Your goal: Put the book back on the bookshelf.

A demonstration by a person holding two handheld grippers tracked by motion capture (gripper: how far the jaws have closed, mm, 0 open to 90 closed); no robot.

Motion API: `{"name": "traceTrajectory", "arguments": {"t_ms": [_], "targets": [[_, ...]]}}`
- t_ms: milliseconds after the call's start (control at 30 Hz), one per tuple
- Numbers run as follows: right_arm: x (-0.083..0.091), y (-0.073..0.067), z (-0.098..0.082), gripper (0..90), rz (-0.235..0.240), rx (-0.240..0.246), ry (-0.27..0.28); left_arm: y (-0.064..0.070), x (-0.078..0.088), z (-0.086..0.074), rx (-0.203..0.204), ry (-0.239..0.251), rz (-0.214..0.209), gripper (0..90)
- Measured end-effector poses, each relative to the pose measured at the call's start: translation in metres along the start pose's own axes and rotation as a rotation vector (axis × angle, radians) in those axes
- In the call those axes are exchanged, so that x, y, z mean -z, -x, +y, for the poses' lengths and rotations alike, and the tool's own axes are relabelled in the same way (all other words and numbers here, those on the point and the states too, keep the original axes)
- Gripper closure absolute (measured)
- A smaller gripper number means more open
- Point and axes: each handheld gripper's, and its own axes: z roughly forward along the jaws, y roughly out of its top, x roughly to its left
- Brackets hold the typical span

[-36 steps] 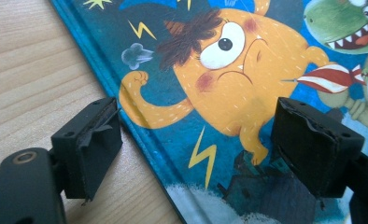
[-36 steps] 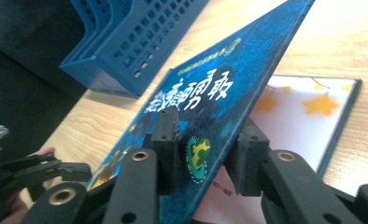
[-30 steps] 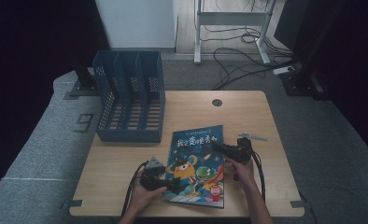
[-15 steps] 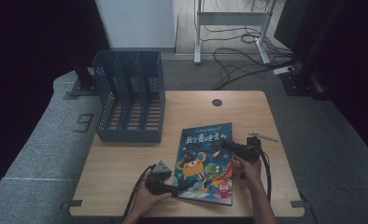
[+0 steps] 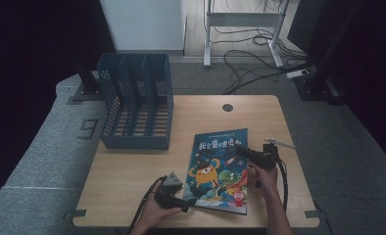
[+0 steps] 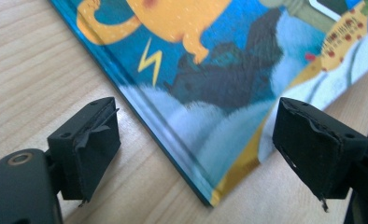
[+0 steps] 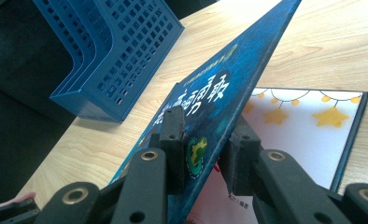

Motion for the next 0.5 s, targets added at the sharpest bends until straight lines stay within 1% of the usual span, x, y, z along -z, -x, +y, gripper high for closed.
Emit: {"name": "traceTrajectory", "arguments": {"t_ms": [33, 67, 133, 500], "targets": [[0.0013, 0.0014, 0.0005, 71.5, -0.005, -0.003, 0.004, 0.0006, -0.0001, -0.0004, -0.004, -0.004, -0.004, 14.4], [0.0019, 0.0020, 0.0008, 71.5, -0.007, -0.006, 0.008, 0.0026, -0.0022, -0.0014, -0.022, -0.025, 0.002, 14.1], [0.0030, 0.0028, 0.0011, 71.6, -0.010, -0.007, 0.010, 0.0051, -0.0035, -0.0018, -0.032, -0.021, 0.012, 13.9], [0.0028, 0.0026, 0.0006, 69.7, -0.017, 0.003, 0.007, 0.0069, -0.0061, -0.0005, -0.034, -0.018, -0.002, 12.8]]}}
